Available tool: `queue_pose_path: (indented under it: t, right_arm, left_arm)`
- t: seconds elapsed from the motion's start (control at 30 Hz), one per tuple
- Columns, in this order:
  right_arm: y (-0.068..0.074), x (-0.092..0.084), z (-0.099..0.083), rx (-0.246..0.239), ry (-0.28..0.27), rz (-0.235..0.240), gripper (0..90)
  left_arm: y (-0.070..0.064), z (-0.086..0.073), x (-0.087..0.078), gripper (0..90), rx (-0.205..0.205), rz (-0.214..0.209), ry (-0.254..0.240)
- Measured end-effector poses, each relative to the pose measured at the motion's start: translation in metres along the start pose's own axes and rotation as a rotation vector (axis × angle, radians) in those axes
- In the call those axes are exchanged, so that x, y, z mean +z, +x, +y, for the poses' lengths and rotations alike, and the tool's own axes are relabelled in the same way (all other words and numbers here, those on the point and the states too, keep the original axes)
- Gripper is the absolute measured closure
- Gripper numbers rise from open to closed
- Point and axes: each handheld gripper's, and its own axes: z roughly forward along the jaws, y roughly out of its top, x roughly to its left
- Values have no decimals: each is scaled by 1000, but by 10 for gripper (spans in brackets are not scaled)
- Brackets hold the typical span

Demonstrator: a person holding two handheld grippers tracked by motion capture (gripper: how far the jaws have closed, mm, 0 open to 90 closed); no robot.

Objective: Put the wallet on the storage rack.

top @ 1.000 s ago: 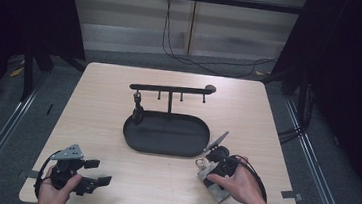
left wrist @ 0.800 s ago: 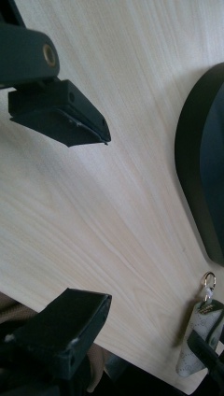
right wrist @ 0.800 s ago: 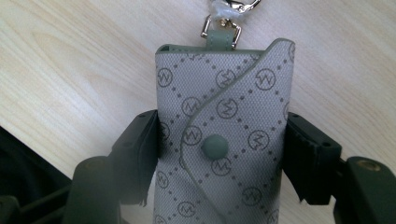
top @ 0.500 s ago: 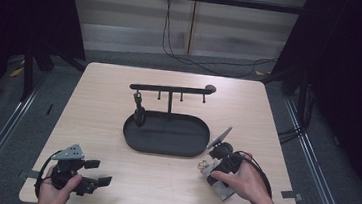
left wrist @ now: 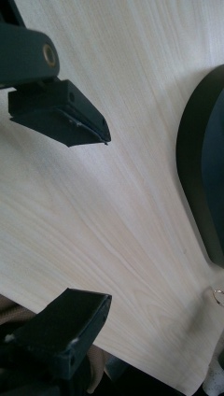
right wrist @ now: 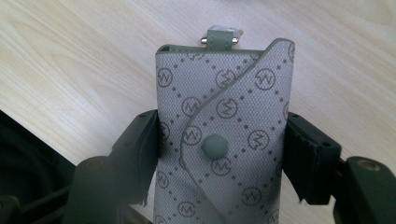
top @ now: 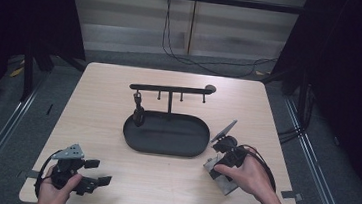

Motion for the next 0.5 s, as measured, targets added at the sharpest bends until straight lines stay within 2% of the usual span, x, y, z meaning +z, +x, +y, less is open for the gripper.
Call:
queue_pose_path:
  t: [0.07,0.27,0.5]
  right_arm:
    - [-1,-2,1,-5,-3,-2,339]
    - [-6,-8,8,6,-13,4,339]
    - [-9,-18,13,7,-52,4,339]
  left_arm:
    - [-1,0,1,185,-2,-12,5]
    - [0,0,1,185,-10,-7,2]
    - [1,0,2,185,-18,-10,5]
